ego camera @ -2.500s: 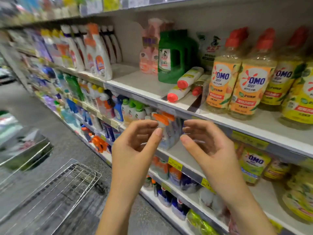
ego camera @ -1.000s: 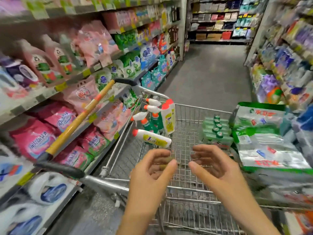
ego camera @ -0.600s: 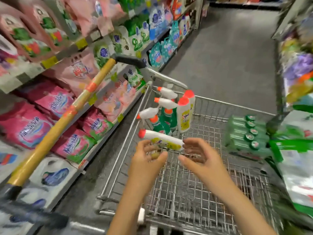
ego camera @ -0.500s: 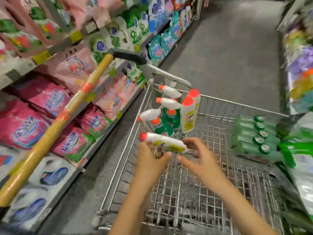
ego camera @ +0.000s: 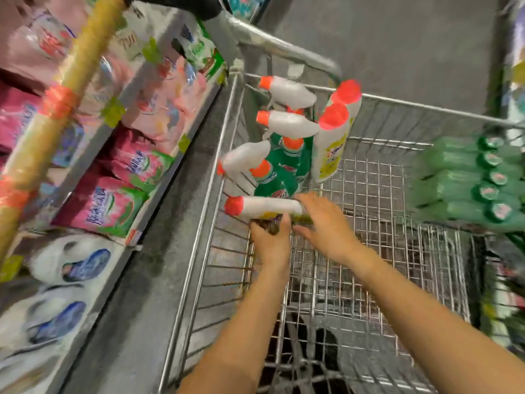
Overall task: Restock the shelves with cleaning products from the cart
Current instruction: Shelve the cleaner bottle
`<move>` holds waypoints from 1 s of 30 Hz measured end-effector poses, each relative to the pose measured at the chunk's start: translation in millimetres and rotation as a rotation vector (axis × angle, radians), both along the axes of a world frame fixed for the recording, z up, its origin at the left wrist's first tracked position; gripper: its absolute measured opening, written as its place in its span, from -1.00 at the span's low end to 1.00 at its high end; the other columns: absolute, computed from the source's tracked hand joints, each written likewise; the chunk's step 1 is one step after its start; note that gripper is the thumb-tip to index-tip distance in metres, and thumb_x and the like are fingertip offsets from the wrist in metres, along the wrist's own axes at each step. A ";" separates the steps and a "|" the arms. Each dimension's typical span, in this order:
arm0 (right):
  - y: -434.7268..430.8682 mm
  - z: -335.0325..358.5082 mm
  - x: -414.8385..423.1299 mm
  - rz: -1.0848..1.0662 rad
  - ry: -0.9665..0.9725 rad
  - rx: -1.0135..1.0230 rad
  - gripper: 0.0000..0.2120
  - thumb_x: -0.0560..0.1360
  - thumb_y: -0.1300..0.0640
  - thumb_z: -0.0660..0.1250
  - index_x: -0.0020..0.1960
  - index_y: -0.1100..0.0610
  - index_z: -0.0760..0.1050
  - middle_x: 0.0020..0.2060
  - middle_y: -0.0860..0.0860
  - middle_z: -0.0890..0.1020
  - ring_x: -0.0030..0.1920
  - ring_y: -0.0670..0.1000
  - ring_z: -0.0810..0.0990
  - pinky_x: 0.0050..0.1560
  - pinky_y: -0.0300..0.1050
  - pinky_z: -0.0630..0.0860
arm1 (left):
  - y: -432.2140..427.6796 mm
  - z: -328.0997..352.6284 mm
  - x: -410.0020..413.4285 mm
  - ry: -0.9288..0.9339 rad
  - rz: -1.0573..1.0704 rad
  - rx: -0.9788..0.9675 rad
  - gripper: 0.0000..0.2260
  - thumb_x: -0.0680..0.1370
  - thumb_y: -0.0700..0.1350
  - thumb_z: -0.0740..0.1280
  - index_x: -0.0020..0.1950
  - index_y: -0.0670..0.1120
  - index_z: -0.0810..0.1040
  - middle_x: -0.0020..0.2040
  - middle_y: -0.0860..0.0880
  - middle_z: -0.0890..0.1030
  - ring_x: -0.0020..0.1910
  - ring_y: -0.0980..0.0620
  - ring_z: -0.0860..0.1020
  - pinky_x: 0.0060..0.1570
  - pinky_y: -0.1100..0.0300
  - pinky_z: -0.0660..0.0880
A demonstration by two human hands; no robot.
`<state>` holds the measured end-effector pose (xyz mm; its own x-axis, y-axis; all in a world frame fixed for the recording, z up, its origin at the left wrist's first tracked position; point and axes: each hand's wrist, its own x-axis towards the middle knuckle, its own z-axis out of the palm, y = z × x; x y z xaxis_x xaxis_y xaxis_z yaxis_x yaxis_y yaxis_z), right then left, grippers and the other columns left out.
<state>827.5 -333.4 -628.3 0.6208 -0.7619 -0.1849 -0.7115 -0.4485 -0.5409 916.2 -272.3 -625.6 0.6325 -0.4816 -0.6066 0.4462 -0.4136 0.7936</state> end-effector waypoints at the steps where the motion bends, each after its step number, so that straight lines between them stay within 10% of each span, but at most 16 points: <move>1: -0.9 -1.2 2.1 -0.010 -0.015 -0.012 -0.51 0.47 0.11 0.42 0.36 0.10 0.38 0.26 0.05 0.52 0.28 0.10 0.43 0.34 0.03 0.28 | 0.3 -0.4 -0.6 0.000 0.000 -0.005 -0.56 0.54 -0.28 0.35 0.38 -0.21 0.29 0.26 -0.13 0.51 0.17 0.02 0.49 0.16 0.28 0.45; 9: 0.6 10.0 -6.2 -0.061 -0.194 0.131 -0.67 0.50 0.15 0.39 0.25 0.07 0.45 0.06 0.00 0.58 0.05 0.01 0.49 0.02 -0.06 0.40 | 5.3 12.2 -4.3 -0.053 -0.041 -0.091 -0.57 0.55 -0.26 0.34 0.37 -0.17 0.28 0.19 -0.06 0.46 -0.02 0.22 0.51 -0.19 0.51 0.47; 16: 17.8 40.1 -26.9 -0.212 -0.416 0.194 -0.72 0.50 0.10 0.40 0.18 0.07 0.48 -0.06 -0.09 0.58 -0.09 -0.12 0.52 -0.13 -0.40 0.39 | 13.3 46.4 -14.5 -0.185 -0.185 -0.215 -0.70 0.59 -0.15 0.29 0.29 -0.06 0.33 0.12 0.08 0.49 0.00 0.26 0.53 -0.10 0.47 0.46; 20: 34.1 59.6 -40.7 -0.278 -0.481 0.220 -0.73 0.49 0.15 0.42 0.15 0.01 0.48 -0.05 -0.09 0.60 -0.04 -0.03 0.56 -0.03 -0.16 0.48 | 21.0 61.2 -21.3 -0.193 -0.257 -0.303 -0.74 0.58 -0.19 0.29 0.25 -0.12 0.36 0.13 -0.06 0.53 0.12 -0.03 0.54 0.11 0.10 0.51; 30: 103.4 108.1 -108.5 -0.570 -0.708 0.226 -0.73 0.47 0.21 0.43 0.09 -0.05 0.50 -0.08 -0.10 0.65 -0.08 -0.18 0.62 -0.13 -0.24 0.58 | 48.1 100.3 -74.7 -0.118 -0.465 -0.545 -0.76 0.52 -0.30 0.35 0.13 -0.06 0.46 -0.06 0.06 0.64 -0.13 0.26 0.61 -0.16 0.39 0.52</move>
